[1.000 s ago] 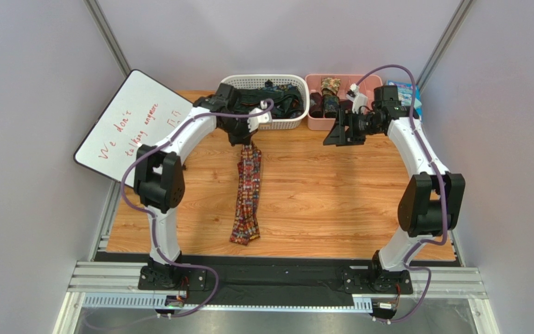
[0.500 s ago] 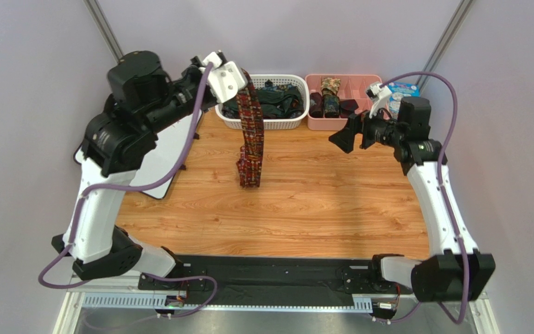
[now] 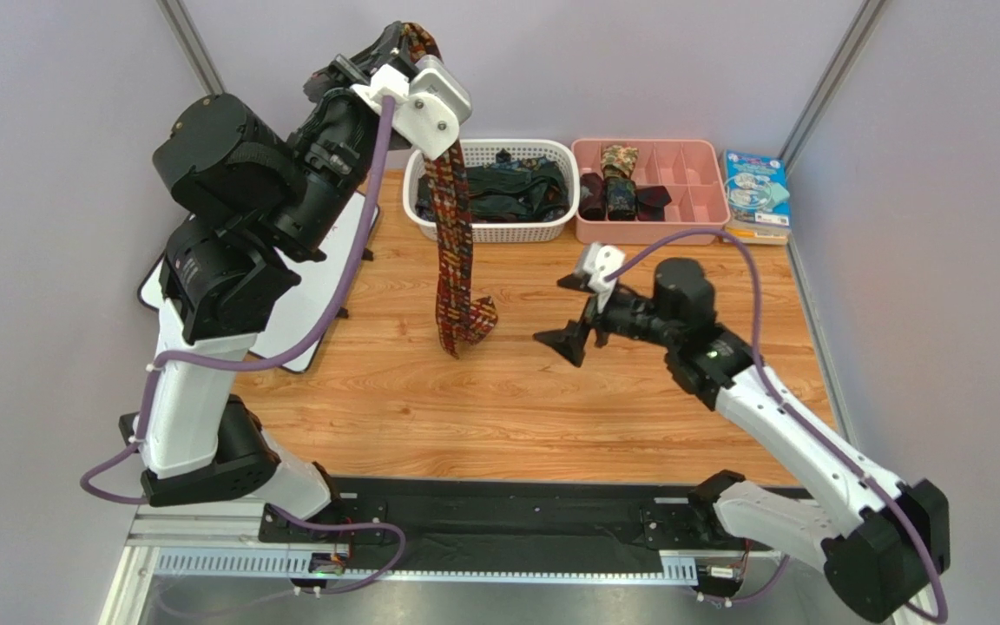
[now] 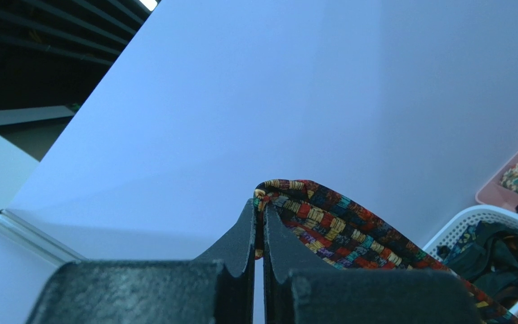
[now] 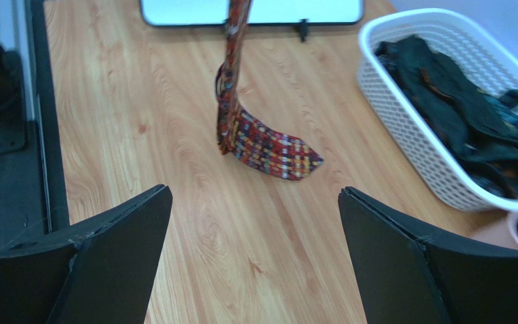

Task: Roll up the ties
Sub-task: Flatten out the tie at the center of the board.

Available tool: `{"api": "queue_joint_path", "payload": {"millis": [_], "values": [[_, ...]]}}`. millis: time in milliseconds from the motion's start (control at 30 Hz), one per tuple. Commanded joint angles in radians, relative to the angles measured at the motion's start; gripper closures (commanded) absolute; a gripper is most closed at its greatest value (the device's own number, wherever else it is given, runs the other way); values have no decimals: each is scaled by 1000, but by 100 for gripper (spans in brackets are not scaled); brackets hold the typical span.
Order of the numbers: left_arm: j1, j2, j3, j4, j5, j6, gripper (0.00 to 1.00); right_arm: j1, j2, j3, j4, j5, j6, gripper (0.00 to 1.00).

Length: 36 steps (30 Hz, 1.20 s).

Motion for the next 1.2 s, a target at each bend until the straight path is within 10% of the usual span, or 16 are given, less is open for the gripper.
{"api": "queue_joint_path", "payload": {"millis": [0, 567, 800, 1000, 1167], "values": [[-6, -4, -9, 112, -99, 75, 100, 128, 95, -90, 253, 68, -156, 0], [-5, -38, -92, 295, -200, 160, 100, 301, 672, 111, 635, 224, -22, 5], [23, -116, -179, 305, -246, 155, 100, 274, 673, 148, 535, 255, -61, 100], [115, -317, -483, 200, -269, 11, 100, 35, 391, 247, -139, 87, -205, 100], [179, -536, -882, 89, -248, -183, 100, -169, 239, 477, -1109, 37, -758, 100]]}}
